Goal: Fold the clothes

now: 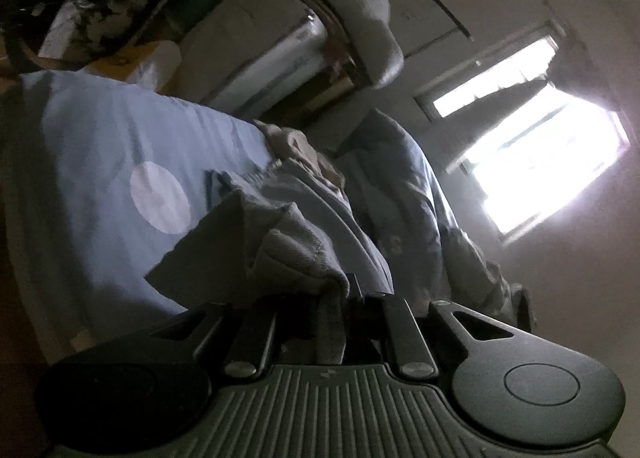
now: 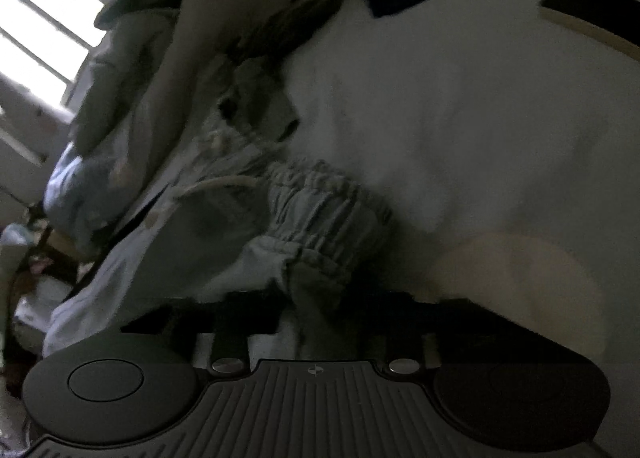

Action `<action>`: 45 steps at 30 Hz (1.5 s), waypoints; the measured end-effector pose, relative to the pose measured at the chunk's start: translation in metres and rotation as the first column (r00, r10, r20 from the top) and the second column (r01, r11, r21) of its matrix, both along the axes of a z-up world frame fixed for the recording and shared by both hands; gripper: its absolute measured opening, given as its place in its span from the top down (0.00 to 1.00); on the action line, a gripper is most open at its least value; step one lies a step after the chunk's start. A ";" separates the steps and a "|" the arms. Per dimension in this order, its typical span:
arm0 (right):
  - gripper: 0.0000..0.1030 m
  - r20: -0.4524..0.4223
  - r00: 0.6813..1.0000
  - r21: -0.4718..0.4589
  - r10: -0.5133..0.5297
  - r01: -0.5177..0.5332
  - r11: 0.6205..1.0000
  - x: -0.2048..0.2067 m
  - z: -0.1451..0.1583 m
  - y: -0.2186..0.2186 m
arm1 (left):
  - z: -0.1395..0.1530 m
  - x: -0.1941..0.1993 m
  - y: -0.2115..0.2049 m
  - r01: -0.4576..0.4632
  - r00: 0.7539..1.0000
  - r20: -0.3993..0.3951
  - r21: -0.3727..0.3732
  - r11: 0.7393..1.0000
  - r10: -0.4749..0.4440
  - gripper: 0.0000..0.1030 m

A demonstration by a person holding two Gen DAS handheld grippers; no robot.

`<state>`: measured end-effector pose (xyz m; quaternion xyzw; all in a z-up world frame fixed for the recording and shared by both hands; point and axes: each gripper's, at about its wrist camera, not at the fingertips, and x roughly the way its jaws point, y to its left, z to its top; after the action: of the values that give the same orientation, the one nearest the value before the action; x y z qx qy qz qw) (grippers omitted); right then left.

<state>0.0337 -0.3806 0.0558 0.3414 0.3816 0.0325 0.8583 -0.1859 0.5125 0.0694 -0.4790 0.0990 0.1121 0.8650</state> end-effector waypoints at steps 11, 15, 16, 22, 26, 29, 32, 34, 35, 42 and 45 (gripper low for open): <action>0.82 0.155 0.980 0.082 -0.122 0.110 0.991 -0.076 0.079 -0.002 | 0.038 -0.036 0.003 -0.054 0.982 0.177 -0.051 0.997 0.062 0.87; 0.82 0.164 0.979 0.107 -0.120 0.103 0.989 -0.097 0.100 -0.011 | 0.063 -0.054 0.005 -0.068 0.963 0.256 -0.064 0.996 0.082 0.87; 0.81 0.163 0.979 0.110 -0.118 0.101 0.989 -0.101 0.104 -0.014 | 0.069 -0.059 0.005 -0.070 0.958 0.275 -0.067 0.995 0.086 0.87; 0.81 0.148 0.984 0.121 -0.098 0.080 0.989 -0.136 0.118 -0.025 | 0.108 -0.095 0.001 -0.088 0.918 0.381 -0.077 0.993 0.111 0.87; 0.81 0.085 0.994 0.130 -0.067 0.055 0.990 -0.160 0.121 -0.026 | 0.129 -0.119 -0.007 -0.112 0.888 0.439 -0.077 0.991 0.135 0.87; 0.81 0.021 0.999 0.122 -0.045 0.042 0.992 -0.165 0.114 -0.021 | 0.138 -0.133 -0.013 -0.134 0.871 0.466 -0.075 0.988 0.154 0.87; 0.81 -0.047 0.998 0.113 -0.040 0.045 0.993 -0.161 0.101 -0.013 | 0.142 -0.146 -0.018 -0.166 0.861 0.477 -0.064 0.984 0.176 0.87; 0.80 -0.073 0.997 0.111 -0.035 0.043 0.993 -0.159 0.091 -0.008 | 0.141 -0.151 -0.018 -0.184 0.860 0.472 -0.063 0.981 0.192 0.87; 0.80 -0.083 0.996 0.108 -0.031 0.040 0.993 -0.157 0.088 -0.006 | 0.141 -0.154 -0.019 -0.193 0.862 0.466 -0.061 0.979 0.199 0.87; 0.79 -0.166 0.986 0.108 -0.009 0.027 0.994 -0.165 0.066 0.002 | 0.138 -0.158 -0.016 -0.227 0.880 0.414 -0.060 0.972 0.231 0.87; 0.79 -0.172 0.985 0.116 0.021 -0.001 0.993 -0.170 0.068 0.005 | 0.140 -0.155 -0.015 -0.237 0.879 0.408 -0.077 0.968 0.247 0.87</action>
<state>-0.1363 -0.3758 0.1240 0.3899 0.4539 0.0294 0.8007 -0.3414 0.4974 0.2091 -0.5112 -0.1461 0.1137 0.8393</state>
